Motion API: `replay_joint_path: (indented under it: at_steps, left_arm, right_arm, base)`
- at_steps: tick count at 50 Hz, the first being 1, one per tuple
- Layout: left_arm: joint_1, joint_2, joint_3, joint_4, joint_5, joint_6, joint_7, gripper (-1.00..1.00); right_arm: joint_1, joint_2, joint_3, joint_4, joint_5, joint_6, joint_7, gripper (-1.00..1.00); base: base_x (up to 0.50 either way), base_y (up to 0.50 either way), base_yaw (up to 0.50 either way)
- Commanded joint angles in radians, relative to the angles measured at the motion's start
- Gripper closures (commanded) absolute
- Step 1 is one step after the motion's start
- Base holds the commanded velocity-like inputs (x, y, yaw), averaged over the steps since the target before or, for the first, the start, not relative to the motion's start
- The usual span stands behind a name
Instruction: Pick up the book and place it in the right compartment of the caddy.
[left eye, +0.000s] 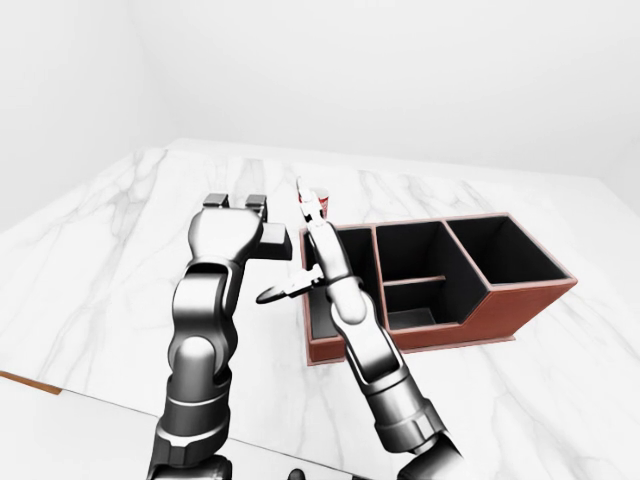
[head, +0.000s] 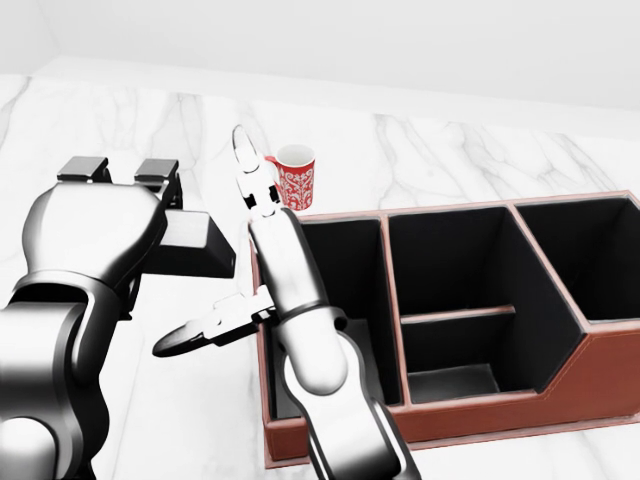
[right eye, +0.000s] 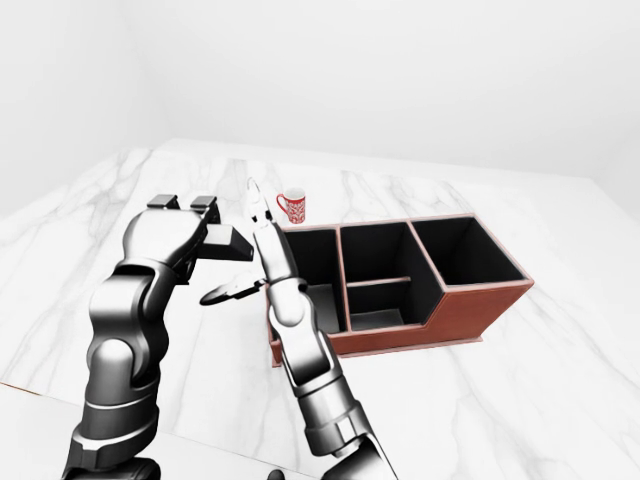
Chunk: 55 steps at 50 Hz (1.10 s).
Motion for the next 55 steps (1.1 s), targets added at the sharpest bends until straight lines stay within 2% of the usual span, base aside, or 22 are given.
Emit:
replay_joint_path:
  at_steps: [1,9,13,16,18,21,30,32,34,35,36,37,50,55]
  left_arm:
    - [0.007,-0.004,-0.002,-0.021,0.021,0.000,0.000,1.00]
    - [0.003,-0.010,-0.005,-0.025,0.021,0.000,0.000,1.00]
    - [0.002,-0.007,-0.002,-0.024,0.020,0.000,0.000,1.00]
    - [0.002,-0.008,-0.003,-0.028,0.020,0.000,0.000,1.00]
    - [-0.001,-0.008,-0.003,-0.031,0.020,0.000,0.000,1.00]
    - [0.000,-0.011,-0.005,-0.034,0.022,0.000,0.000,1.00]
    - [-0.002,-0.010,-0.003,-0.028,0.021,0.000,0.000,1.00]
    - [-0.002,-0.008,-0.002,-0.030,0.020,0.000,0.000,1.00]
    - [-0.001,-0.008,-0.003,-0.034,0.020,0.000,0.000,1.00]
    - [0.001,-0.008,-0.003,-0.036,0.020,0.000,0.000,1.00]
    - [0.002,-0.008,-0.002,-0.035,0.018,0.000,0.000,1.00]
    - [0.001,-0.008,-0.002,-0.035,0.018,0.000,0.000,1.00]
    - [0.004,-0.010,-0.003,-0.039,0.018,0.000,0.000,1.00]
    - [0.004,-0.011,-0.004,-0.046,0.019,0.000,0.000,1.00]
  right_arm:
    - [-0.014,0.004,0.000,0.014,0.001,0.000,-0.006,-1.00]
    - [-0.027,0.011,0.000,0.012,0.000,0.000,-0.003,-1.00]
    - [-0.012,0.005,-0.001,0.079,0.006,0.000,-0.020,-1.00]
    - [-0.025,0.011,-0.003,0.039,0.002,0.000,-0.006,-1.00]
    - [-0.011,0.005,-0.003,0.110,0.007,0.000,-0.027,-1.00]
    - [-0.027,0.015,-0.001,0.059,-0.001,0.000,-0.010,-1.00]
    - [-0.011,0.008,-0.007,0.143,0.003,0.000,-0.027,-1.00]
    - [-0.023,0.014,-0.009,0.084,-0.001,0.000,-0.009,-0.77]
    - [-0.024,0.013,-0.008,0.075,0.000,0.000,-0.006,-0.36]
    - [-0.010,0.006,-0.007,0.126,0.006,0.000,-0.022,0.22]
    - [-0.020,0.010,-0.009,0.089,0.005,0.000,-0.011,0.66]
    - [-0.020,0.011,-0.007,0.073,0.003,0.000,-0.008,1.00]
    - [-0.005,0.006,-0.002,0.116,0.001,0.000,-0.020,1.00]
    - [-0.019,0.013,-0.002,0.052,-0.005,0.000,-0.001,1.00]
  base:
    - [0.00,0.00,0.00]
    - [0.00,0.00,0.00]
    - [0.00,0.00,0.00]
    - [0.00,0.00,0.00]
    - [0.00,0.00,0.00]
    - [0.00,0.00,0.00]
    - [0.00,0.00,0.00]
    - [0.00,0.00,0.00]
    - [0.00,0.00,0.00]
    - [0.00,0.00,0.00]
    - [0.00,0.00,0.00]
    - [0.00,0.00,0.00]
    - [0.00,0.00,0.00]
    - [0.00,0.00,0.00]
